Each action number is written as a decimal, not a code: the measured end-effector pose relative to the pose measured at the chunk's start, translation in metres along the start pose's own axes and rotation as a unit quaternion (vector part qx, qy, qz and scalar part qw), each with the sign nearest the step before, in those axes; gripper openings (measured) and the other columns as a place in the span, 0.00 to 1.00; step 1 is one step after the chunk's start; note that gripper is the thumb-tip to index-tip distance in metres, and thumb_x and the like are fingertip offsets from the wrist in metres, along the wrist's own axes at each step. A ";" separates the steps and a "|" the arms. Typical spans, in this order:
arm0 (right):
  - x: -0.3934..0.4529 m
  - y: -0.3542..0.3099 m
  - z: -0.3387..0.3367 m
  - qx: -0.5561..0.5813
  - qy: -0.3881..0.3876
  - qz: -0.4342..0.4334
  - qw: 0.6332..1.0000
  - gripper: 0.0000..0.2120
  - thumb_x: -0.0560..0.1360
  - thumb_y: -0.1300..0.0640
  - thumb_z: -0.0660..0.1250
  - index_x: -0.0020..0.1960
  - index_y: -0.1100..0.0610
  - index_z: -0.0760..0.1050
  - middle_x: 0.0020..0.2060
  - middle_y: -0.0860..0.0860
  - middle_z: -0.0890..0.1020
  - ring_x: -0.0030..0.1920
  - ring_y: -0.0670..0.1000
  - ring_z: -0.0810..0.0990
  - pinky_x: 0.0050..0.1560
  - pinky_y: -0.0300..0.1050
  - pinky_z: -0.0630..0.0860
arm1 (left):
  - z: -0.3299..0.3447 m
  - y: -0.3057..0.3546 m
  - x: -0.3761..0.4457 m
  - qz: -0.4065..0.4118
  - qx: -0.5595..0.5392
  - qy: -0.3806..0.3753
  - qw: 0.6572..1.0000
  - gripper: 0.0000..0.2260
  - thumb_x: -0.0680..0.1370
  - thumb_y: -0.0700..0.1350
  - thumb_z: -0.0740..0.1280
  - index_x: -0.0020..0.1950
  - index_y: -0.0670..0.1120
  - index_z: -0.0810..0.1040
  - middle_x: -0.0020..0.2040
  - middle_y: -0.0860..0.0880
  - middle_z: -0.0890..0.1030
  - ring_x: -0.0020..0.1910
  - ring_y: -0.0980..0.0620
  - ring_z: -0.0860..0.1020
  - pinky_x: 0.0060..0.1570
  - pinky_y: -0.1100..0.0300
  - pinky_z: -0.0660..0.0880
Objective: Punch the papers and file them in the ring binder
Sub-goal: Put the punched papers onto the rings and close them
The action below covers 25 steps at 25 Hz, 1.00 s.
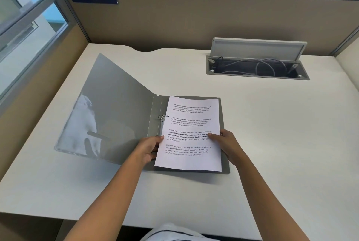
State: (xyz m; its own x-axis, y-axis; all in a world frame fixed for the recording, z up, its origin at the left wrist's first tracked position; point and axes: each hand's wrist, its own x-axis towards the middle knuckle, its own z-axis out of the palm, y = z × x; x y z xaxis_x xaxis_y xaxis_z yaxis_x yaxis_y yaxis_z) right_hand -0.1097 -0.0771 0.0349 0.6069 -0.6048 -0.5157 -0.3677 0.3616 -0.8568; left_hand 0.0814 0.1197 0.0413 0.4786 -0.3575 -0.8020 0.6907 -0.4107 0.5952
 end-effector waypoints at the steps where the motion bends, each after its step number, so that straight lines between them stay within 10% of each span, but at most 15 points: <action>1: -0.001 0.000 0.000 0.005 -0.002 -0.002 1.000 0.11 0.77 0.62 0.69 0.60 0.59 0.80 0.53 0.54 0.87 0.52 0.56 0.87 0.58 0.55 0.82 | 0.000 0.001 0.000 -0.008 0.005 -0.002 1.000 0.04 0.81 0.39 0.65 0.49 0.41 0.79 0.44 0.44 0.83 0.42 0.48 0.81 0.40 0.53 0.77; 9: 0.004 0.012 -0.009 -0.095 0.059 -0.006 0.994 0.11 0.76 0.60 0.70 0.59 0.58 0.81 0.52 0.52 0.87 0.50 0.54 0.86 0.56 0.52 0.82 | 0.007 -0.015 0.007 0.080 0.102 0.078 0.989 0.03 0.78 0.37 0.68 0.44 0.40 0.79 0.46 0.40 0.85 0.37 0.47 0.83 0.35 0.57 0.80; 17: 0.002 0.020 -0.011 -0.202 0.110 -0.011 0.973 0.09 0.73 0.56 0.74 0.53 0.56 0.81 0.44 0.51 0.86 0.43 0.49 0.83 0.38 0.38 0.74 | 0.011 -0.014 0.007 0.201 0.477 0.198 0.833 0.23 0.74 0.63 0.68 0.48 0.42 0.75 0.47 0.45 0.81 0.48 0.41 0.80 0.39 0.55 0.73; 25: 0.001 0.025 -0.015 -0.175 0.140 0.007 0.975 0.12 0.72 0.54 0.76 0.51 0.60 0.80 0.41 0.53 0.85 0.39 0.53 0.82 0.50 0.53 0.84 | 0.016 -0.020 0.010 0.215 0.525 0.214 0.795 0.23 0.81 0.58 0.59 0.59 0.38 0.75 0.58 0.39 0.81 0.57 0.36 0.79 0.51 0.49 0.76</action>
State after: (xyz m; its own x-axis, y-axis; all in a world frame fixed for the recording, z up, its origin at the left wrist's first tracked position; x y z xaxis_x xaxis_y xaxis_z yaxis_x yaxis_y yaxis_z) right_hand -0.1289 -0.0793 0.0134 0.4030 -0.7887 -0.4642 -0.6221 0.1360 -0.7711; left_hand 0.0637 0.1115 0.0224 0.8446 -0.4279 -0.3219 -0.3122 -0.8819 0.3532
